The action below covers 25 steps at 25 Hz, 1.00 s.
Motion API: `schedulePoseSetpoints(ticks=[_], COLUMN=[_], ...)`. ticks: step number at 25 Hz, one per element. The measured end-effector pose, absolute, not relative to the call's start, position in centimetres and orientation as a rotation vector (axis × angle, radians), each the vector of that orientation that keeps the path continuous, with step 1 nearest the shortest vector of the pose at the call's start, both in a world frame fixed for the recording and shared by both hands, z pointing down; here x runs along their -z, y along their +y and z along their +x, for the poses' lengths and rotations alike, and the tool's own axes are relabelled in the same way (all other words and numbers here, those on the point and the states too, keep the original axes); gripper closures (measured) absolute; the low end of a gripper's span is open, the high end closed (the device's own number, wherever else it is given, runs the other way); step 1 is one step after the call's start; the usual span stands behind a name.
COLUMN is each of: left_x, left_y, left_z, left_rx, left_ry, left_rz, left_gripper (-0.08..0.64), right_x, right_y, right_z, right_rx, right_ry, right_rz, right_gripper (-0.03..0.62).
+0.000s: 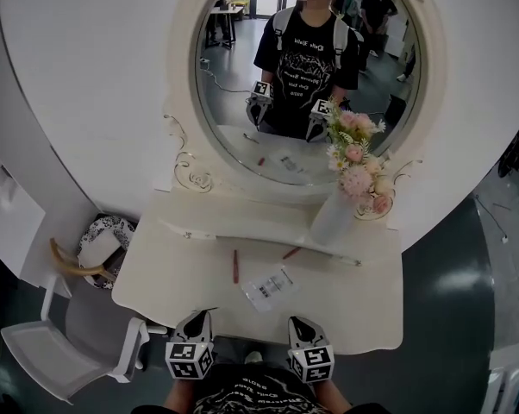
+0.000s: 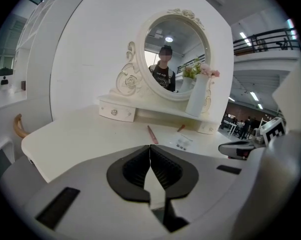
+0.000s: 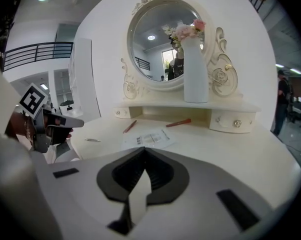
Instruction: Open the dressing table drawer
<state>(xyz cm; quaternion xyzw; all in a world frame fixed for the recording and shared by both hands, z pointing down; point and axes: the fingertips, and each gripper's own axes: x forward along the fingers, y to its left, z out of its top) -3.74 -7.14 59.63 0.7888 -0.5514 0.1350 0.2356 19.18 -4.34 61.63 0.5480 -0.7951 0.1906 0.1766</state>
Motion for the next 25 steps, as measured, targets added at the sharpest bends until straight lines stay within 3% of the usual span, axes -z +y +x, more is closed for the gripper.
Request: schedulePoseSetpoints(ticks=[25], left_x=[-60.0], left_y=[-21.4], left_z=[-8.1], left_rx=[-0.398], left_ry=[-1.509], left_rz=[2.158], left_gripper=[0.543], right_x=[-61.0], right_y=[-12.3], right_z=[15.4], right_rx=[-0.542], right_ry=[-2.171], right_rz=[1.635], right_gripper=[0.581])
